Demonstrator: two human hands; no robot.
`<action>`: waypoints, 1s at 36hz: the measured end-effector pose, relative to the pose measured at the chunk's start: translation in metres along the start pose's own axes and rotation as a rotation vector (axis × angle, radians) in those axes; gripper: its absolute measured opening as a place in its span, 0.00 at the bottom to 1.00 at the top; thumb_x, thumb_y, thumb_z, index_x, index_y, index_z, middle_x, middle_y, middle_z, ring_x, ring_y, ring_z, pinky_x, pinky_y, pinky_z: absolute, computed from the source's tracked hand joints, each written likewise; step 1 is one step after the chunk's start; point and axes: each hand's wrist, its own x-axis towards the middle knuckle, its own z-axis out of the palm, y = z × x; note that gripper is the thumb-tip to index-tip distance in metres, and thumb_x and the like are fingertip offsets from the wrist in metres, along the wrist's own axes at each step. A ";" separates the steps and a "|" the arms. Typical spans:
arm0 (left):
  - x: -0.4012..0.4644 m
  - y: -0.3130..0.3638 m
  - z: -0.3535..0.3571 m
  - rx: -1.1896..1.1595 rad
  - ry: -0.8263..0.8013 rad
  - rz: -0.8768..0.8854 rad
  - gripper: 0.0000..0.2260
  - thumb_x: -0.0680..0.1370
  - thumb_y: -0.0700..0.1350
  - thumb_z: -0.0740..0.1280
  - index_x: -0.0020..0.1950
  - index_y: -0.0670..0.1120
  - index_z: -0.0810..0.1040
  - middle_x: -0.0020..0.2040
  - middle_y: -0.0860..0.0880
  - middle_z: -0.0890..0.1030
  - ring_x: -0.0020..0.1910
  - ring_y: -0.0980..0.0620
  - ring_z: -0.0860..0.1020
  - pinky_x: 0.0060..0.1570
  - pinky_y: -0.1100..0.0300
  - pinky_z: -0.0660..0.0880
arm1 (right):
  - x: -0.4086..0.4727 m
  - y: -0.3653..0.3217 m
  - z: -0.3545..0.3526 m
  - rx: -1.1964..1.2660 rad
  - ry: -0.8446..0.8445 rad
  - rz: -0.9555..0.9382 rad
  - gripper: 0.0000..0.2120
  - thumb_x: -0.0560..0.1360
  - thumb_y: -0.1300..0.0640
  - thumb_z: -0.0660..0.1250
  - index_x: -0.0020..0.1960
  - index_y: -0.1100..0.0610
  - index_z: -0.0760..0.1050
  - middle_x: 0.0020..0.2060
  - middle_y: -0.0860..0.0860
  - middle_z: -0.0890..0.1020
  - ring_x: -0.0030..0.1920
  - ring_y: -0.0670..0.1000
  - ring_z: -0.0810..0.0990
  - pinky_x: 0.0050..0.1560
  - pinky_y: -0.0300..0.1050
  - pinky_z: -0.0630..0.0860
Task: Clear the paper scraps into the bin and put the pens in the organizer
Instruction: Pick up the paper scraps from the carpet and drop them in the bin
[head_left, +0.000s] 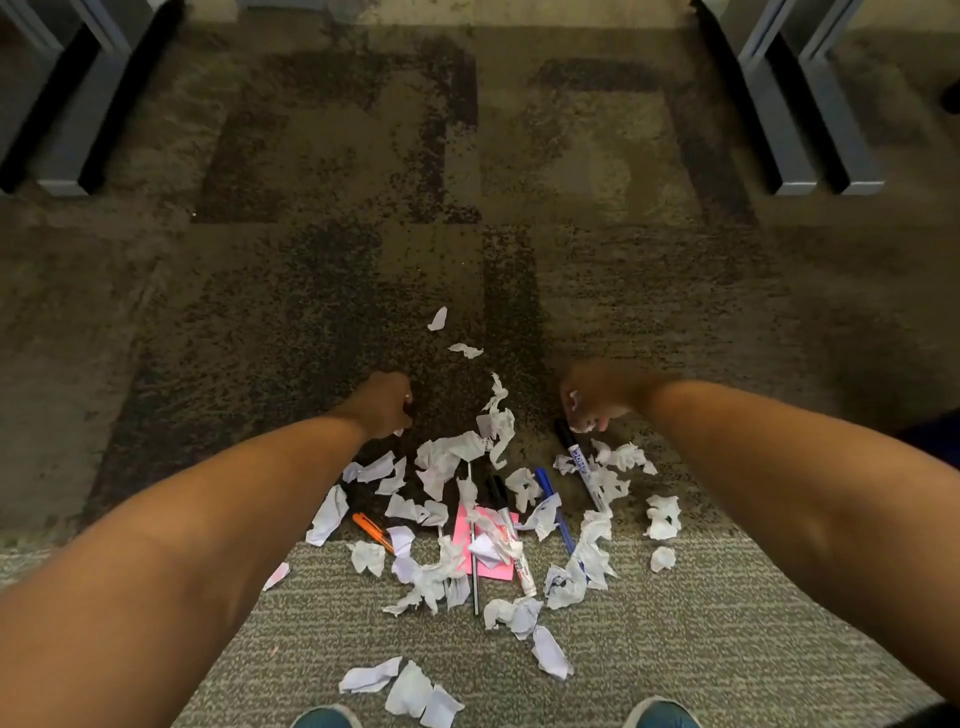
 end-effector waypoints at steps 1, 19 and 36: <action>-0.001 0.001 -0.001 0.003 -0.005 -0.004 0.14 0.74 0.40 0.72 0.58 0.40 0.77 0.58 0.39 0.78 0.53 0.44 0.78 0.52 0.55 0.76 | -0.001 -0.001 0.000 0.020 -0.004 0.000 0.05 0.72 0.62 0.72 0.43 0.54 0.79 0.38 0.52 0.85 0.30 0.44 0.84 0.31 0.38 0.77; -0.031 0.024 -0.037 -0.150 0.066 -0.061 0.14 0.78 0.44 0.68 0.57 0.35 0.80 0.58 0.38 0.80 0.59 0.41 0.77 0.61 0.51 0.73 | -0.053 0.017 -0.028 0.298 0.132 0.038 0.04 0.78 0.63 0.68 0.51 0.61 0.80 0.48 0.60 0.83 0.35 0.48 0.84 0.30 0.34 0.78; -0.028 0.000 0.001 -0.116 0.113 -0.123 0.19 0.73 0.49 0.74 0.57 0.39 0.77 0.57 0.40 0.78 0.55 0.42 0.77 0.53 0.53 0.74 | -0.076 0.049 -0.013 0.123 -0.035 0.138 0.08 0.71 0.57 0.77 0.47 0.53 0.80 0.47 0.51 0.85 0.39 0.46 0.86 0.38 0.37 0.80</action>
